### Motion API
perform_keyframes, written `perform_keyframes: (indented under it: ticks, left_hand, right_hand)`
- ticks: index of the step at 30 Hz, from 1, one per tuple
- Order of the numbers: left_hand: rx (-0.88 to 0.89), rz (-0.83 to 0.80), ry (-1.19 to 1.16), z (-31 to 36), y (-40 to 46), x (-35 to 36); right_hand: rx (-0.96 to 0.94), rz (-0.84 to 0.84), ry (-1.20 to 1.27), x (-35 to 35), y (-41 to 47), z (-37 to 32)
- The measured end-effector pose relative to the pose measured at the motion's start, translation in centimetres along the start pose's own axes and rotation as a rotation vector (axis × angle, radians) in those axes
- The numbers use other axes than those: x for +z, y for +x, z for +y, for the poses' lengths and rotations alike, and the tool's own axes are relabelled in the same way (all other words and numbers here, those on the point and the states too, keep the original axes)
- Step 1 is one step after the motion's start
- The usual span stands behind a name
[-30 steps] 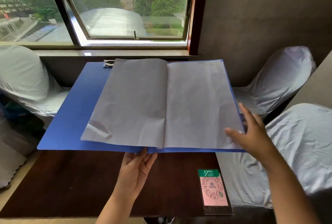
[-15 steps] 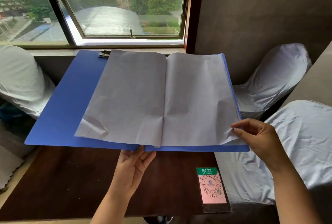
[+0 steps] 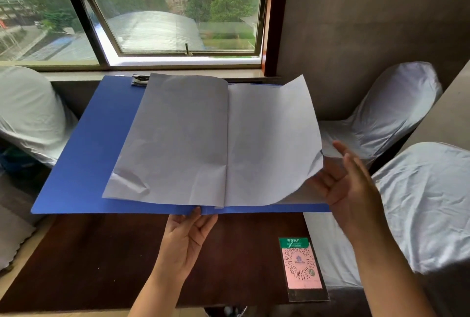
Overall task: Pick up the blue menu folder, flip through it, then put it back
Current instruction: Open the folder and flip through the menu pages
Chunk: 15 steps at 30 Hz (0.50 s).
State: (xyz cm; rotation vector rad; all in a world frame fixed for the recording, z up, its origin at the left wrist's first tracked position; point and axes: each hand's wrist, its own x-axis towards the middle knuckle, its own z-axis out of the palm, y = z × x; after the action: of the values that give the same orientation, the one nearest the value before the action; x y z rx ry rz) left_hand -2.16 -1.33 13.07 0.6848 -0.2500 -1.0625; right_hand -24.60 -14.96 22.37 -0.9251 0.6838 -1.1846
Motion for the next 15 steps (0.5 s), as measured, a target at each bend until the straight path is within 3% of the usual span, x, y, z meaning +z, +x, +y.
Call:
perform_keyframes:
  ticks: [1,3,7,9,11,15]
  left_hand:
    - [-0.002,0.001,0.0,0.0,0.0,0.0]
    - [-0.01,0.003,-0.013,-0.2,-0.1,0.1]
    - [-0.023,-0.004,-0.025,-0.6,-0.4,0.5]
    - [-0.029,-0.011,-0.024,-0.8,-0.6,0.8]
    - [-0.035,-0.017,-0.018,-1.0,-0.9,1.0]
    - [-0.032,-0.045,0.028,-0.9,-1.3,1.3]
  right_hand:
    - [0.086,-0.003,0.184,0.5,0.0,0.2]
    - [0.145,-0.018,0.185,1.7,-0.3,0.7]
    - [-0.028,-0.041,-0.693,4.8,-1.4,2.5]
    - [-0.223,-0.231,-0.963,6.2,-1.9,3.5]
    - [-0.346,-0.385,-1.08,7.3,-2.5,4.5]
    - [-0.493,-0.497,-1.171,8.6,-3.3,6.1]
